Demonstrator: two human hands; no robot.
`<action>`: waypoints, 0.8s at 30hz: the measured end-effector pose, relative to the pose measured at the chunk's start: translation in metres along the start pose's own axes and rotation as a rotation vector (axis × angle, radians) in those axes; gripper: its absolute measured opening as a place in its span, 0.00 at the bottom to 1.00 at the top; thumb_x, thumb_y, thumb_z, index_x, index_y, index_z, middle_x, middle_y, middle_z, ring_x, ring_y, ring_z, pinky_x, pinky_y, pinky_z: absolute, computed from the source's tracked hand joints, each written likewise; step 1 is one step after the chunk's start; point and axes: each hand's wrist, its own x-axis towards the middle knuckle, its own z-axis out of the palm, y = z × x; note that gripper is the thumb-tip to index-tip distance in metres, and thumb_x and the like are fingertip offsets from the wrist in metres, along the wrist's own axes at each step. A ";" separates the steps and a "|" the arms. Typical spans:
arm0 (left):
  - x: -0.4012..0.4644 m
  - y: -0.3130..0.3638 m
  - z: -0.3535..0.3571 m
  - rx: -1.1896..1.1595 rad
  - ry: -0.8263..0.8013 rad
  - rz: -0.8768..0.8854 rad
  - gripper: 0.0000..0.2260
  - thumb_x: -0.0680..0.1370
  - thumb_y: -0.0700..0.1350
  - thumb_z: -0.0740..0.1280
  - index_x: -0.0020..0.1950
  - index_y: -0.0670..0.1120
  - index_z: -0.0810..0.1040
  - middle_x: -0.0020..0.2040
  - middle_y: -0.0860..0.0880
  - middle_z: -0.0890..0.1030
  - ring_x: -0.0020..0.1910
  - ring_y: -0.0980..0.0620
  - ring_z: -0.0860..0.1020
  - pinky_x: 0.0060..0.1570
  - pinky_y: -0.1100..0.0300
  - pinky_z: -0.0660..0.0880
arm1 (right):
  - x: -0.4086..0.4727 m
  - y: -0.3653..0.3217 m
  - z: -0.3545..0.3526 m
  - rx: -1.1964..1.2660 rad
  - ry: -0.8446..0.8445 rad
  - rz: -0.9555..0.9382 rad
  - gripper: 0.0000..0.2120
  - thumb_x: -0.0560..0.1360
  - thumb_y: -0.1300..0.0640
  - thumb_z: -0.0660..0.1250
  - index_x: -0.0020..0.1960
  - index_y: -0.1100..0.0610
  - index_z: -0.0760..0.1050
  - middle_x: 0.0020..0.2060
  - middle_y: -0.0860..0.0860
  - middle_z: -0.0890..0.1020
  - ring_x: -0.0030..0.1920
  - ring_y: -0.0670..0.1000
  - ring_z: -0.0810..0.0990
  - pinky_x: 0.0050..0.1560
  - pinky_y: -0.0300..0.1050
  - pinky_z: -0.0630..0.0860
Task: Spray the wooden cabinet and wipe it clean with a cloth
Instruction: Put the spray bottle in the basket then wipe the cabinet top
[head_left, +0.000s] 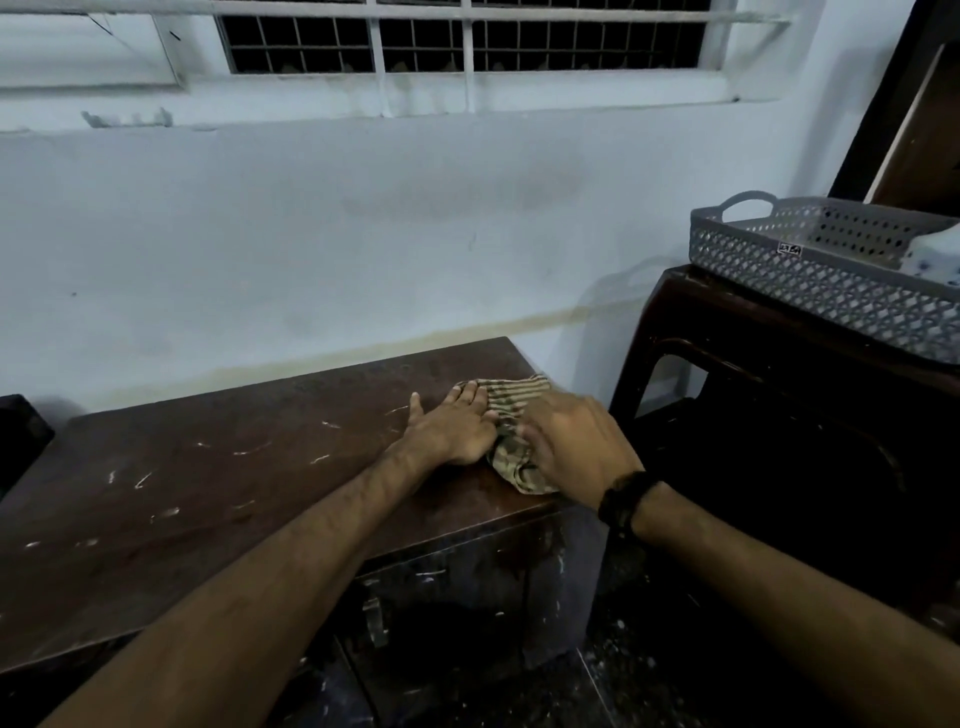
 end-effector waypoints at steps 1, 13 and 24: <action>0.000 0.000 0.002 -0.013 0.010 0.004 0.27 0.85 0.54 0.44 0.82 0.46 0.43 0.83 0.50 0.41 0.81 0.52 0.42 0.75 0.33 0.36 | -0.013 -0.002 -0.007 0.029 -0.003 0.010 0.09 0.77 0.51 0.64 0.42 0.54 0.76 0.40 0.50 0.80 0.42 0.53 0.79 0.43 0.48 0.74; -0.033 0.009 0.025 -0.014 0.086 0.045 0.27 0.85 0.53 0.44 0.82 0.43 0.44 0.83 0.47 0.43 0.82 0.50 0.44 0.77 0.37 0.41 | 0.022 -0.003 0.014 0.118 -0.399 0.086 0.27 0.83 0.49 0.49 0.79 0.59 0.54 0.78 0.56 0.57 0.78 0.52 0.55 0.77 0.49 0.52; 0.038 -0.017 -0.001 0.034 0.040 -0.039 0.27 0.85 0.53 0.44 0.82 0.45 0.41 0.82 0.49 0.40 0.81 0.51 0.41 0.76 0.35 0.36 | 0.100 0.024 0.065 0.039 -0.559 0.091 0.29 0.83 0.46 0.43 0.80 0.56 0.42 0.80 0.52 0.43 0.79 0.50 0.43 0.78 0.50 0.40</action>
